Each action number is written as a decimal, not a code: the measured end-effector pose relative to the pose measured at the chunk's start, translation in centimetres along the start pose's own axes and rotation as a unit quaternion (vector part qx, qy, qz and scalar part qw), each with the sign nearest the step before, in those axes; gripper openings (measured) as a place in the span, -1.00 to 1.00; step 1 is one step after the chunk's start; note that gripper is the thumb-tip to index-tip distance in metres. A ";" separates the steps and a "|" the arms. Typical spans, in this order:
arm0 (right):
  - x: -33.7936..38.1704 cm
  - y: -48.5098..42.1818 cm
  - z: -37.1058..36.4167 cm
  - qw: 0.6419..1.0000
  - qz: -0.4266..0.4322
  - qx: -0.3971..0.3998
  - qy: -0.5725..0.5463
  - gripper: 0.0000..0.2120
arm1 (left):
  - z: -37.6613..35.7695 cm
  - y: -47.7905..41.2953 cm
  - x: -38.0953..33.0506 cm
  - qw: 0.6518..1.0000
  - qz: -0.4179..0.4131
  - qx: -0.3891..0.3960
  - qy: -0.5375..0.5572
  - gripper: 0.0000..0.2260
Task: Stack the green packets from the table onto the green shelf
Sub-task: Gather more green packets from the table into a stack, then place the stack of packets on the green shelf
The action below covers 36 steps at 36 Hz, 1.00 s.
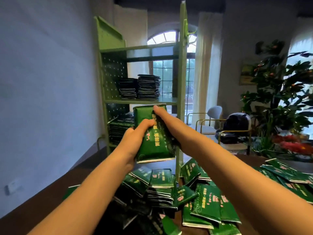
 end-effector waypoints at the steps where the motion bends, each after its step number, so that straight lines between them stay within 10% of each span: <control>1: 0.4 -0.6 -0.3 1.000 -0.003 0.001 0.008 -0.55 | 0.3 -0.4 -0.6 1.000 -0.004 -0.007 0.005 -0.70; 9: 0.6 -4.3 -1.0 0.999 0.001 -0.014 0.032 -0.12 | 2.3 -4.0 -4.8 0.998 -0.024 -0.052 0.028 -0.59; 22: 6.8 -8.8 0.0 0.999 0.008 -0.008 -0.032 -0.56 | 2.1 -9.6 -12.0 0.991 0.102 0.047 -0.068 -0.64; 36: 9.0 -11.1 2.2 0.990 -0.037 -0.061 -0.121 -0.76 | -0.3 -14.0 -13.4 0.998 0.024 0.048 0.042 -0.51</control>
Point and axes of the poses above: each hand's wrist, its own y-axis away from the middle knuckle, its own z-axis out of the back of the hand, x = y × z, the point moved 2 cm from there along -y, towards the middle knuckle, and after that the axes turned 1 degree about x, right-handed, at the moved point
